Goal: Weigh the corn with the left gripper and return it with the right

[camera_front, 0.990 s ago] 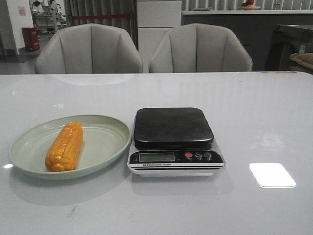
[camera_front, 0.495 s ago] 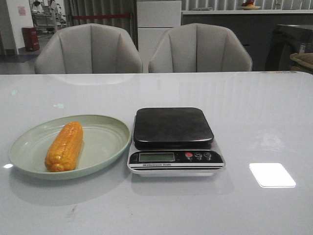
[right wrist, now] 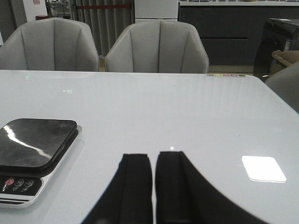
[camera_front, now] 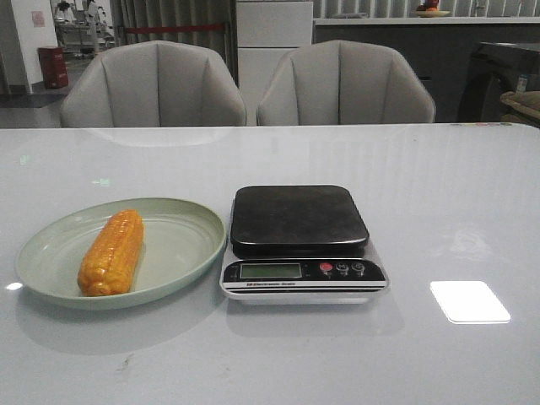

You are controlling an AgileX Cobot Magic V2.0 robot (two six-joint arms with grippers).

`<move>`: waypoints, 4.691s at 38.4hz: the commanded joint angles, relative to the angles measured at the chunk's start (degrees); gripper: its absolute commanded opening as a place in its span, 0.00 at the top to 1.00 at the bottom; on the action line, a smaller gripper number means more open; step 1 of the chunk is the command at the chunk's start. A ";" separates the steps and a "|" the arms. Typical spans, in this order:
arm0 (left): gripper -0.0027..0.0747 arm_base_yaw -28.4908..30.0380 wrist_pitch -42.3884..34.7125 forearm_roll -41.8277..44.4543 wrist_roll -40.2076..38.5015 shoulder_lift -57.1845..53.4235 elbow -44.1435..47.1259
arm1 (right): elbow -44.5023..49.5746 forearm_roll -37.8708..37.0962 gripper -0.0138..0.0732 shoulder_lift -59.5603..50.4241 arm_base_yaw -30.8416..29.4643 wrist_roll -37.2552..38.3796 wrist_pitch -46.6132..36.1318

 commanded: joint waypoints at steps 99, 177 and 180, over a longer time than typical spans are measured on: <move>0.80 -22.87 13.69 -7.45 -3.15 77.66 -46.80 | 0.55 -0.70 0.62 -1.10 0.11 -0.43 -4.74; 0.35 -30.73 7.02 -10.27 -3.15 70.12 -50.69 | 0.55 -0.70 0.62 -1.10 0.11 -0.43 -4.74; 0.35 -29.41 6.41 -9.87 -3.15 65.97 -46.99 | 0.55 -0.70 0.62 -1.10 0.11 -0.43 -4.74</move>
